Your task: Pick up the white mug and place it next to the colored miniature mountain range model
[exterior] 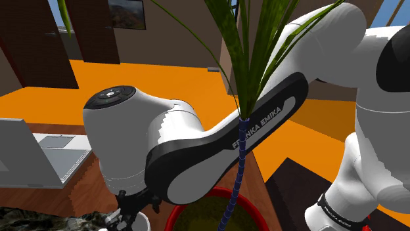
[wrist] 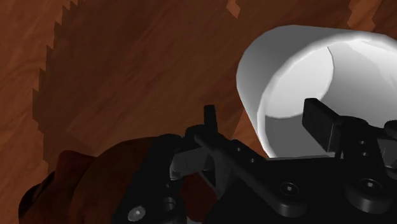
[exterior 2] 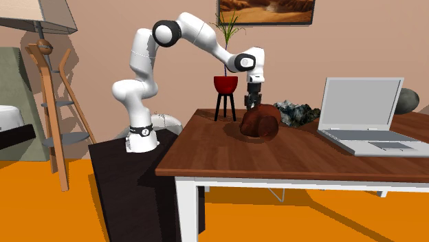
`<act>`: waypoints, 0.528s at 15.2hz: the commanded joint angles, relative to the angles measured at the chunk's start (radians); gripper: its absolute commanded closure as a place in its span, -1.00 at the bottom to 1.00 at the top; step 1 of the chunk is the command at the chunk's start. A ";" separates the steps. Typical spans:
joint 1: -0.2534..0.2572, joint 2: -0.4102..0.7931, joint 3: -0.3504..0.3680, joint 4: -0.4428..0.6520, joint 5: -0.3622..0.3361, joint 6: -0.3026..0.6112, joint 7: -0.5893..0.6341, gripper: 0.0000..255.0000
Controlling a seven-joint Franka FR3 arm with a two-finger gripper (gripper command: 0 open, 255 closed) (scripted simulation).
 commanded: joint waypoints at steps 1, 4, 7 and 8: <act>0.000 0.000 0.000 0.000 0.000 0.000 0.000 -1.00; 0.000 0.000 0.000 0.000 0.000 0.000 0.000 -1.00; -0.008 -0.039 0.014 0.052 0.029 -0.084 -0.018 -1.00; -0.009 -0.048 0.017 0.068 0.035 -0.107 -0.023 -1.00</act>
